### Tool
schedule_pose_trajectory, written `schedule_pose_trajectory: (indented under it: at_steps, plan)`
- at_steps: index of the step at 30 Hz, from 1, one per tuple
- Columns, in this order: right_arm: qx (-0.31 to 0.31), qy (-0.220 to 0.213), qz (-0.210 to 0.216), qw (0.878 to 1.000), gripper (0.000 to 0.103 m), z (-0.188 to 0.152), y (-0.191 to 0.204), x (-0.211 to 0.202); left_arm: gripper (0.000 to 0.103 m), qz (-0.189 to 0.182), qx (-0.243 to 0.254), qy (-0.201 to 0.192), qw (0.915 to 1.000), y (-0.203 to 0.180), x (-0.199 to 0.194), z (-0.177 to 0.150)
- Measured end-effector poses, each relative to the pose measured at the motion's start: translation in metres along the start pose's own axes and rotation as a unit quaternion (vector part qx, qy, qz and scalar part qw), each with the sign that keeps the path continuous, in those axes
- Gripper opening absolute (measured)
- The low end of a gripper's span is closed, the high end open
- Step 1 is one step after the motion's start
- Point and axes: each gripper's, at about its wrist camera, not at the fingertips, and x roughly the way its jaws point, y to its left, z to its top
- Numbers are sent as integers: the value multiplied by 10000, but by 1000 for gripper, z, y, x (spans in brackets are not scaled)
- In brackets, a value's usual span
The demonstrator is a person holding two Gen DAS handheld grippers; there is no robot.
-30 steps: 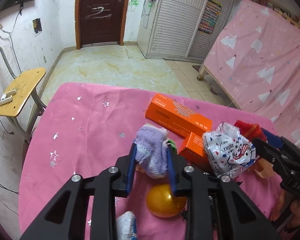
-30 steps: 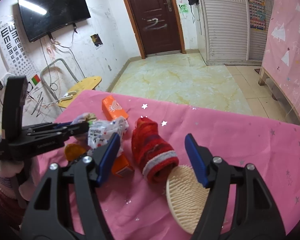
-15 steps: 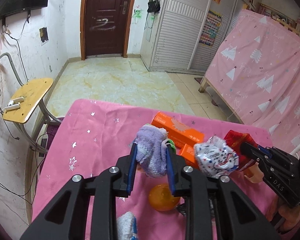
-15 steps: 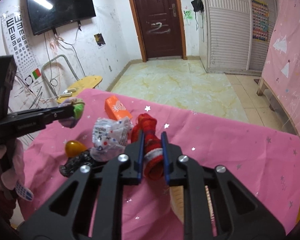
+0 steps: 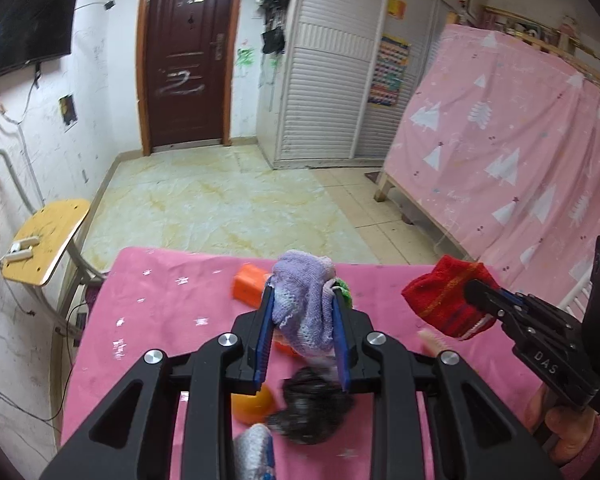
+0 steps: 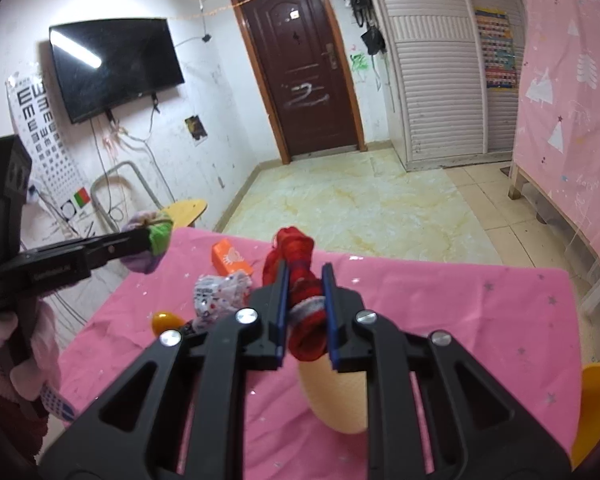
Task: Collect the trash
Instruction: 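Carry both socks over the yellow bin and open both grippers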
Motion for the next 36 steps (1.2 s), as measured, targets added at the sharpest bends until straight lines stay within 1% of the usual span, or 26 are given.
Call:
schedule_pose_trajectory:
  at_steps: [6, 13, 19, 22, 25, 29, 31, 34, 36]
  plan:
    - [300, -292, -168, 9990, 15, -4, -32, -35, 18, -262, 342, -8, 9991, -53, 0, 2]
    - [696, -627, -592, 9938, 15, -20, -86, -84, 18, -586, 725, 32, 9956, -116, 2, -2]
    - [1230, -805, -878, 9852, 15, -42, -143, -121, 18, -885, 1136, 162, 9894, -174, 8, -13]
    - [1381, -832, -1043, 9814, 15, -54, -167, -136, 18, -979, 1315, 227, 9862, -198, 11, -18]
    - [1544, -832, -1186, 9773, 15, -65, -188, -146, 18, -1120, 1523, 309, 9815, -225, 13, -25]
    - [1782, -829, -1445, 9698, 15, -84, -215, -159, 18, -1327, 1881, 444, 9721, -267, 18, -37]
    - [1900, -798, -1544, 9663, 15, -93, -228, -164, 18, -1419, 1963, 530, 9688, -284, 23, -41]
    - [2019, -765, -1671, 9620, 15, -106, -241, -169, 18, -1576, 2176, 661, 9610, -312, 29, -51]
    - [2110, -758, -1773, 9583, 15, -115, -245, -172, 18, -1656, 2392, 721, 9540, -332, 36, -60]
